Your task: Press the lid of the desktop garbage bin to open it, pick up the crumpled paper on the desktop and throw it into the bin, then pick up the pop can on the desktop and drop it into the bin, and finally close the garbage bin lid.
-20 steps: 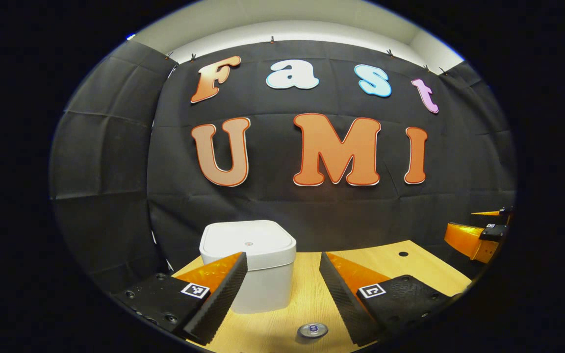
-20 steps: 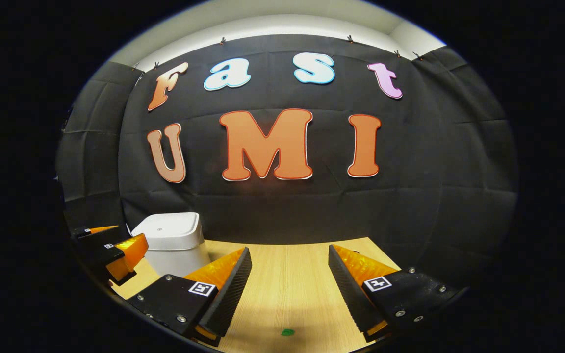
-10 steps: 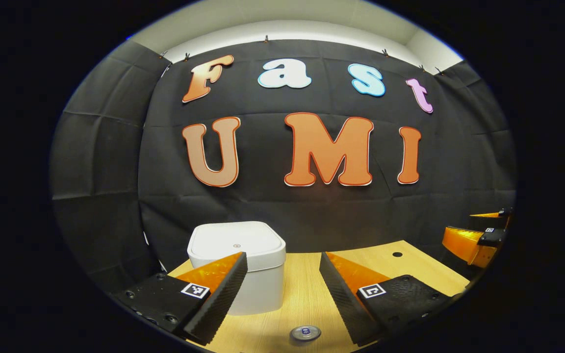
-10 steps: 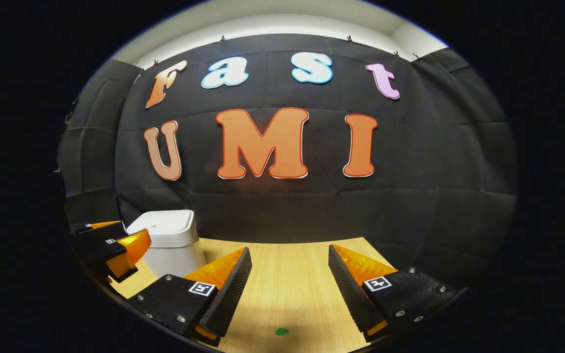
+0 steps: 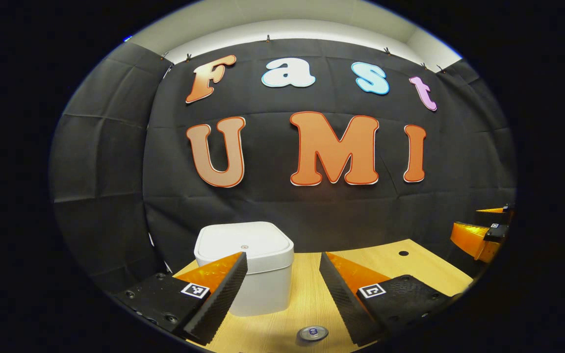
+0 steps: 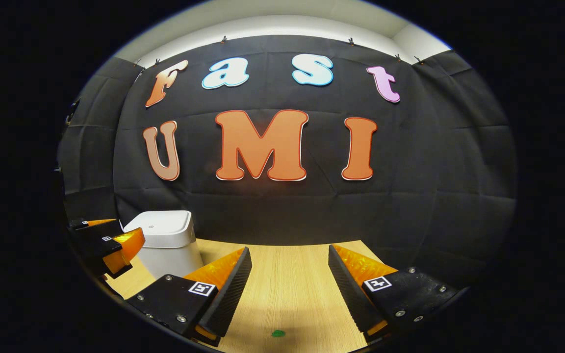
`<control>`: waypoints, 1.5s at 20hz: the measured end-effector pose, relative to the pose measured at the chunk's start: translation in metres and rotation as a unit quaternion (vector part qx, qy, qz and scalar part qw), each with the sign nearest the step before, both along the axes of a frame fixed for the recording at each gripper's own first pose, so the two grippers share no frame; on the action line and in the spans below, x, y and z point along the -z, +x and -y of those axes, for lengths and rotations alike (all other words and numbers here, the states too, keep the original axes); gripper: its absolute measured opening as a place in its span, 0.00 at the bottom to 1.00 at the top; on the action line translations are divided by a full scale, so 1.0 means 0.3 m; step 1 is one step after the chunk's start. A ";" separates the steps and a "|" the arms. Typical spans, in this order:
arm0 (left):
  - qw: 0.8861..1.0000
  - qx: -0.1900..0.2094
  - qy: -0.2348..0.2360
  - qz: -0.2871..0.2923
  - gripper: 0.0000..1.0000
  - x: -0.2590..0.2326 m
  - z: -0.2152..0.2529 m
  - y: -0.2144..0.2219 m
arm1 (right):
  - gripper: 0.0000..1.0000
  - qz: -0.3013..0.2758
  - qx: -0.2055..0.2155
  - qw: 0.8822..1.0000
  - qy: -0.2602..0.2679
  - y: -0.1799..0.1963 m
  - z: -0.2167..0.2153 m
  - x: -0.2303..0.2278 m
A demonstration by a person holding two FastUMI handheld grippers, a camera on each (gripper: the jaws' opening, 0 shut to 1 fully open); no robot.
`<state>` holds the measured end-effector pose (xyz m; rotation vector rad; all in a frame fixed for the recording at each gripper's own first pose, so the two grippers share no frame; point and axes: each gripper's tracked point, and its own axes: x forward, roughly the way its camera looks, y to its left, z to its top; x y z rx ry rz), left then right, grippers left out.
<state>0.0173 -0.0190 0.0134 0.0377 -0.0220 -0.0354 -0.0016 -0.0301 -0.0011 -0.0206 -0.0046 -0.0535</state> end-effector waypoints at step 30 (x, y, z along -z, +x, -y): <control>1.000 0.004 -0.001 0.005 0.73 -0.055 -0.020 0.073 | 0.94 -0.007 -0.001 1.000 -0.011 0.066 0.009 -0.003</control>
